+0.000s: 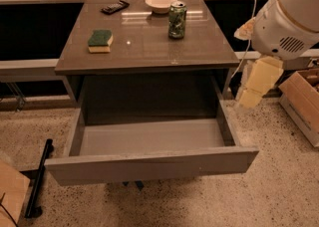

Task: Place sponge into top drawer

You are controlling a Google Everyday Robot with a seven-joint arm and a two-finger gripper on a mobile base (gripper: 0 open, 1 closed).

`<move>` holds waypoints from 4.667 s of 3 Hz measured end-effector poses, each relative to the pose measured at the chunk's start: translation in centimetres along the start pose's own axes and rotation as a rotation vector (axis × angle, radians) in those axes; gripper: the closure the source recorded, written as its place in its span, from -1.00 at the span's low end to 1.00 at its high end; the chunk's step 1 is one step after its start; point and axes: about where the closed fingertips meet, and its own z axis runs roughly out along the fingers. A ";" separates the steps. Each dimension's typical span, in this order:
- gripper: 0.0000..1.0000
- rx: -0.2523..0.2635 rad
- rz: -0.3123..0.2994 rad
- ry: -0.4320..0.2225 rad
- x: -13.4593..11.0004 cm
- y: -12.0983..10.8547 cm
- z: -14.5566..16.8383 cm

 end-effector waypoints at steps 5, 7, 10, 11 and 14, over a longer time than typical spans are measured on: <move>-1.00 0.009 0.167 -0.387 -14.2 -11.0 12.5; -1.00 -0.001 0.260 -0.425 -14.8 -10.8 15.0; -1.00 0.066 0.361 -0.689 -25.2 -17.3 23.6; -1.00 0.099 0.333 -0.701 -28.0 -19.9 25.7; -1.00 0.111 0.335 -0.678 -30.3 -22.9 29.8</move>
Offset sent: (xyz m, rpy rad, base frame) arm 0.0794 0.0666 -0.0344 0.3060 -0.0628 -0.1632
